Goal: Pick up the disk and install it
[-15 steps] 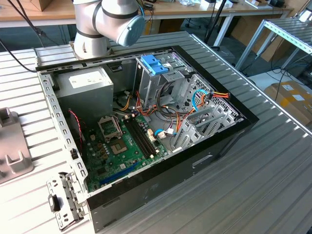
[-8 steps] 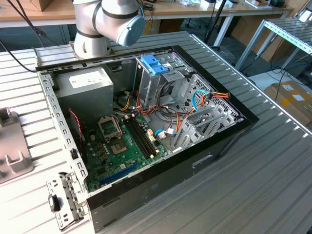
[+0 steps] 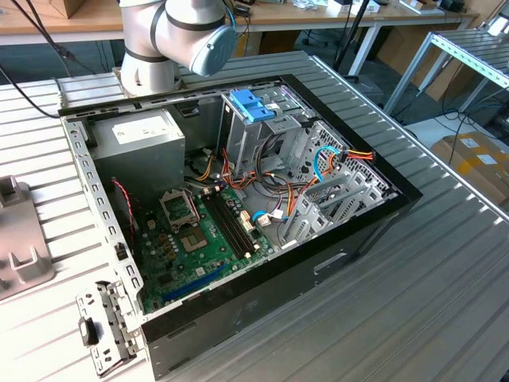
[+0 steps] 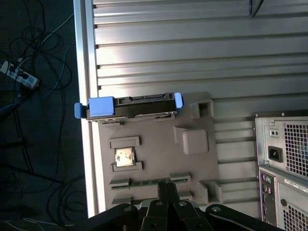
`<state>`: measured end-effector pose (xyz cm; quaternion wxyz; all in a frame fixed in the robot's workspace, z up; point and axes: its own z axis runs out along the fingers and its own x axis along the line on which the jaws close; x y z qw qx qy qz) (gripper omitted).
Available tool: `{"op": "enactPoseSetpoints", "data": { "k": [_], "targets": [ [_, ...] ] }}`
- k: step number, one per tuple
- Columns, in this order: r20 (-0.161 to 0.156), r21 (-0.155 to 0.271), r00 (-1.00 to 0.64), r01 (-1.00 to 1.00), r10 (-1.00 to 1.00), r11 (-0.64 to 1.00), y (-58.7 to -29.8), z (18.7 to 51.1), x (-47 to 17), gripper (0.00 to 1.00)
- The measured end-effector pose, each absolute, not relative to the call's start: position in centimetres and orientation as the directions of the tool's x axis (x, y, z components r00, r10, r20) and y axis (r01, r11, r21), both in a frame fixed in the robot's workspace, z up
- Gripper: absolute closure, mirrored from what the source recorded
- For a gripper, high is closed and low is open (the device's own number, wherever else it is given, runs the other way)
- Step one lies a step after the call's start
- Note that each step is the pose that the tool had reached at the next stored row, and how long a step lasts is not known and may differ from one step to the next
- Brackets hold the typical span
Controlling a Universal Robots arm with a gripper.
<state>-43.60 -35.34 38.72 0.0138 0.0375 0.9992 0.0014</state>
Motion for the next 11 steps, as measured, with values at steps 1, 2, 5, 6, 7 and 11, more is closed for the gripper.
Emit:
{"op": "enactPoseSetpoints", "data": {
  "k": [1, 2, 5, 6, 7, 11],
  "targets": [
    [-0.027, 0.004, -0.997, 0.075, 0.075, 0.997, -35.34, 38.72, -43.62, 0.89],
    [-0.028, 0.004, -0.997, 0.075, 0.075, 0.997, -35.33, 38.71, -43.65, 0.89],
    [-0.028, 0.004, -0.997, 0.075, 0.075, 0.997, -35.33, 38.71, -43.69, 0.89],
    [-0.028, 0.004, -0.997, 0.075, 0.075, 0.997, -35.33, 38.71, -43.69, 0.89],
    [-0.028, 0.004, -0.997, 0.075, 0.075, 0.997, -35.33, 38.71, -43.69, 0.89],
    [-0.028, 0.004, -0.997, 0.075, 0.075, 0.997, -35.33, 38.71, -43.71, 0.89]
  ]
}}
